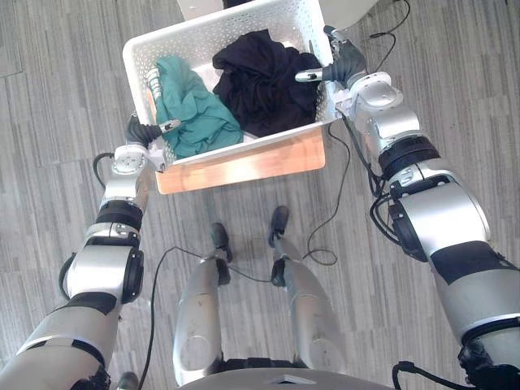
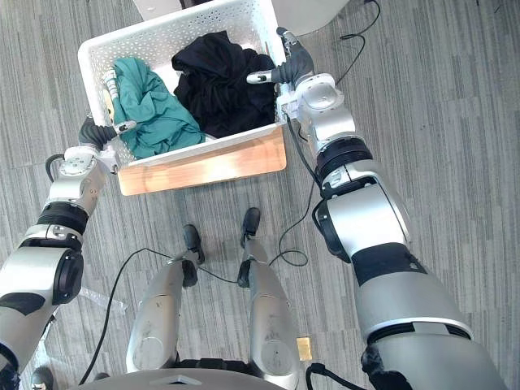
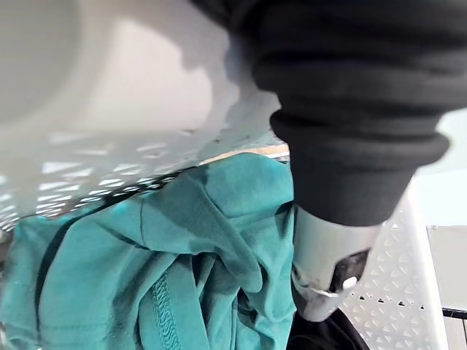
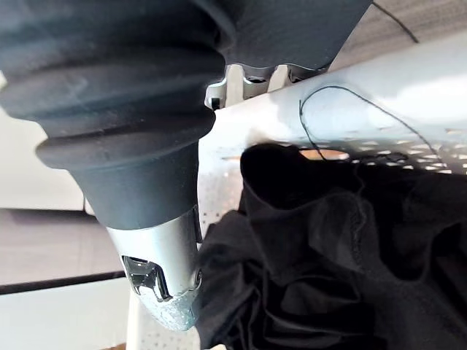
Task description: Pick up the laundry basket with both hands and put the clothes into the washing machine.
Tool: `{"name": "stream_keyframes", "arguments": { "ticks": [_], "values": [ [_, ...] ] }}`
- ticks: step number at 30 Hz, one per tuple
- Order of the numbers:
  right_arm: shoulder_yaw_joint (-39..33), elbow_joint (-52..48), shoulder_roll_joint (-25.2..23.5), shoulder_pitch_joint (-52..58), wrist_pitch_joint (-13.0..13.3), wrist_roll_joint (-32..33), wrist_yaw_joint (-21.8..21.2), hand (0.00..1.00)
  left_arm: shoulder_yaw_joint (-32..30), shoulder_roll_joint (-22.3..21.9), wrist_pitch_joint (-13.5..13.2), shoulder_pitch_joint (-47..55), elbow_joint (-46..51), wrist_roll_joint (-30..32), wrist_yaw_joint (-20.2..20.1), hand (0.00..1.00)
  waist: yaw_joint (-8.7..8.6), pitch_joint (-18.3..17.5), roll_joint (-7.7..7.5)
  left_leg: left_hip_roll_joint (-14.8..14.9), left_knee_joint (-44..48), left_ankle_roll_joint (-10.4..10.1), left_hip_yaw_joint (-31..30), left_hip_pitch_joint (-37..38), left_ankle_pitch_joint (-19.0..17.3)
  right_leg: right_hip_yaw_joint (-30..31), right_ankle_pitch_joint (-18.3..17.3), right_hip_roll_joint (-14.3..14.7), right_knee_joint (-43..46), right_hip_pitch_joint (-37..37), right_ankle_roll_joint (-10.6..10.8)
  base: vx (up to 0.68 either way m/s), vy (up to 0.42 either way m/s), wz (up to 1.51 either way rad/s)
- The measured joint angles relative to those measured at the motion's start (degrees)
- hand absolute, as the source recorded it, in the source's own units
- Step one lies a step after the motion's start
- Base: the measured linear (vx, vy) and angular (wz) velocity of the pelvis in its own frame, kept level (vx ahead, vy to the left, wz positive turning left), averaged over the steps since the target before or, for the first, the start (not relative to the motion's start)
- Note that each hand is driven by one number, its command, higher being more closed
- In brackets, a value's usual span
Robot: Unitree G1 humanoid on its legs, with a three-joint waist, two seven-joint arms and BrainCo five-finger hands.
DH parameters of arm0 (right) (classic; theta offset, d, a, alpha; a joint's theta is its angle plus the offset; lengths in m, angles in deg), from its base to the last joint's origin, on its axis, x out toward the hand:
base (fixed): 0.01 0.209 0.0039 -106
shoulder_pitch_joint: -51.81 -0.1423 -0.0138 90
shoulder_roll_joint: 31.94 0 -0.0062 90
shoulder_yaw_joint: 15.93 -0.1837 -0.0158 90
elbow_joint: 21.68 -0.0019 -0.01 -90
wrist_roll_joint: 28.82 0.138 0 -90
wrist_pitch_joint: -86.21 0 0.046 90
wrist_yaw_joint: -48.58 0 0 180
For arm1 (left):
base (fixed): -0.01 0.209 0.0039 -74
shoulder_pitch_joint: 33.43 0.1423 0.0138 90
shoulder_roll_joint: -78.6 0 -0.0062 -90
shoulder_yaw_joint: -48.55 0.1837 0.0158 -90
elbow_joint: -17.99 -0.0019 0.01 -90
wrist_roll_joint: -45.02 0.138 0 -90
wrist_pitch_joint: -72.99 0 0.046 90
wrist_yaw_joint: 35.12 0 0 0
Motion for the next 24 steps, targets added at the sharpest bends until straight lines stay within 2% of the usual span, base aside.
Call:
{"name": "stream_keyframes", "arguments": {
  "ticks": [6,15,18,19,23,24],
  "values": [
    [-4.44,-0.05,-1.01,2.26,0.66,9.33,3.31,0.00,-0.58,-0.10,-0.31,-0.15,0.11,-1.02,-0.34,0.00,0.09,0.00,0.00,0.08,0.21,0.04,0.00,-0.35,0.01,-0.01,0.23,0.12,-0.41,-0.04,0.09,0.04,0.001,0.00],
    [-5.75,-0.10,-1.51,2.37,0.68,14.50,4.71,0.00,-0.60,-0.01,-1.24,-0.21,0.15,-3.21,0.00,0.00,0.06,0.00,0.00,0.35,0.48,0.05,0.11,-1.01,-0.01,0.18,0.73,0.48,-1.11,-0.30,0.29,0.04,0.000,-0.01],
    [-3.85,0.00,-1.22,2.30,0.30,13.15,4.54,0.00,-0.39,0.05,-1.32,-0.21,0.15,-3.25,0.03,0.00,0.04,0.00,0.00,0.35,0.51,0.05,0.10,-1.09,-0.02,0.18,0.73,0.48,-1.12,-0.36,0.29,0.04,0.001,0.00],
    [-2.72,0.16,-0.85,1.92,-1.21,8.92,3.53,0.00,0.01,0.27,-1.53,-0.23,0.16,-3.24,0.02,0.00,0.00,0.00,0.00,0.35,0.56,0.06,0.08,-1.24,-0.02,0.18,0.76,0.48,-1.11,-0.49,0.30,0.04,0.003,0.00],
    [0.88,2.36,-0.56,1.11,-3.94,-2.82,0.00,0.00,2.27,1.11,-1.76,-0.37,0.78,-3.23,0.00,0.00,0.04,0.00,0.00,0.36,0.71,0.06,-0.06,-1.65,-0.01,0.13,0.84,0.50,-1.12,-0.81,0.24,0.03,0.002,0.01],
    [1.32,2.66,-0.34,1.05,-4.34,-5.86,-0.43,1.00,2.44,1.19,-1.71,-0.36,1.00,-3.23,0.00,0.00,0.03,0.00,0.00,0.35,0.72,0.07,-0.07,-1.71,-0.02,0.13,0.85,0.49,-1.12,-0.84,0.24,0.04,0.003,0.01]
  ]
}}
